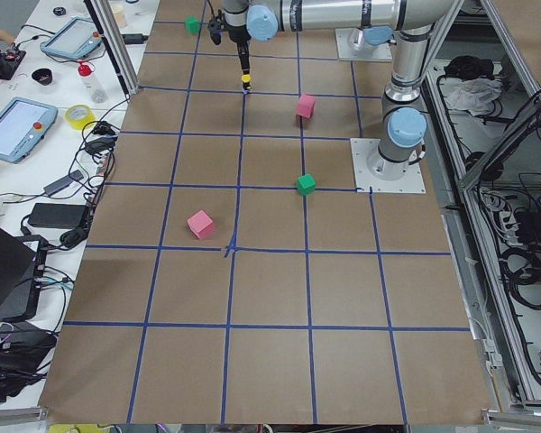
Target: Align button upright
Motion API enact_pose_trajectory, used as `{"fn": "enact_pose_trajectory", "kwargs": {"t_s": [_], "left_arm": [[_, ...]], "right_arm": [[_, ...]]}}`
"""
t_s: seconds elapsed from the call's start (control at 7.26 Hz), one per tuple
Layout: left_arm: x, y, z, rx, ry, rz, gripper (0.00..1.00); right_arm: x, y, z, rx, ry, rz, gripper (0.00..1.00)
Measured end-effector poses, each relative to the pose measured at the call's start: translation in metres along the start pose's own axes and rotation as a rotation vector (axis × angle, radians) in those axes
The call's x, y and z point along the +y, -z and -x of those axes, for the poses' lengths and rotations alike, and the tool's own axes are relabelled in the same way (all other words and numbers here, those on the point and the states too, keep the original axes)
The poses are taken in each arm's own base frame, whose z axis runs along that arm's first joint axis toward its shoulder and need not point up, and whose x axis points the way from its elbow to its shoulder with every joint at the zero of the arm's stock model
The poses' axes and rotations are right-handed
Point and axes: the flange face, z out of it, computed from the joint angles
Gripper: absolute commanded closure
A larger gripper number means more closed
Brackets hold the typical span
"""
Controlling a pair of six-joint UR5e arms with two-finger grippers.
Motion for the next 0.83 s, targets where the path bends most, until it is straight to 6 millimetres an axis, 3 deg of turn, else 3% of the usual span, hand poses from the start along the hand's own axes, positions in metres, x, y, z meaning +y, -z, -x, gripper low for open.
{"fn": "enact_pose_trajectory", "kwargs": {"t_s": [0.28, 0.83], "left_arm": [[0.020, 0.031, 0.025, -0.041, -0.147, -0.062, 0.00], [-0.001, 0.061, 0.080, -0.068, -0.127, -0.216, 0.00]], "right_arm": [[0.000, 0.000, 0.000, 0.000, 0.000, 0.000, 0.00], [0.000, 0.000, 0.000, -0.002, 0.000, 0.000, 0.00]]}}
